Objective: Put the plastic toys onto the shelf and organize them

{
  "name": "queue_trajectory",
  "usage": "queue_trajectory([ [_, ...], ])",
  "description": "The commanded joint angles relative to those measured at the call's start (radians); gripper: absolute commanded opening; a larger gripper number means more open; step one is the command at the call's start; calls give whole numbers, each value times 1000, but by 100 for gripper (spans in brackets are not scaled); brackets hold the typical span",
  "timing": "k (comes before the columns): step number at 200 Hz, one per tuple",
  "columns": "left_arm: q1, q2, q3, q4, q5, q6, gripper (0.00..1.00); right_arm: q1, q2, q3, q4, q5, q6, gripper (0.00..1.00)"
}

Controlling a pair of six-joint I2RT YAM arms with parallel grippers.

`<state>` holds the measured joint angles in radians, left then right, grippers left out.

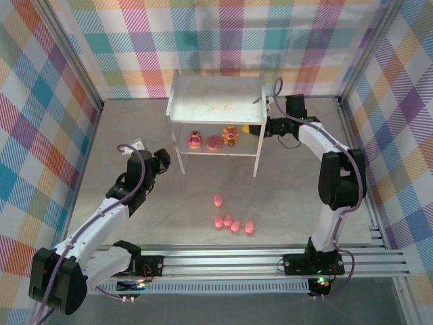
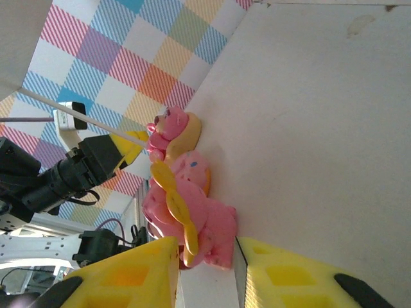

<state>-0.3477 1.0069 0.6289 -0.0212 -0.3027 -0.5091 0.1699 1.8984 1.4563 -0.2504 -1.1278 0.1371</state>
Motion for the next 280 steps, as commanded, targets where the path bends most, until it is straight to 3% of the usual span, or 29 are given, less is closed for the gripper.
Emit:
queue_trajectory([
  [1, 15, 12, 12, 38, 12, -7, 65, 17, 26, 50, -58, -43, -64, 31],
  [132, 15, 16, 18, 49, 13, 6, 65, 52, 71, 109, -153, -47, -120, 31],
  [280, 16, 18, 23, 39, 8, 15, 65, 62, 64, 98, -177, -47, -171, 17],
])
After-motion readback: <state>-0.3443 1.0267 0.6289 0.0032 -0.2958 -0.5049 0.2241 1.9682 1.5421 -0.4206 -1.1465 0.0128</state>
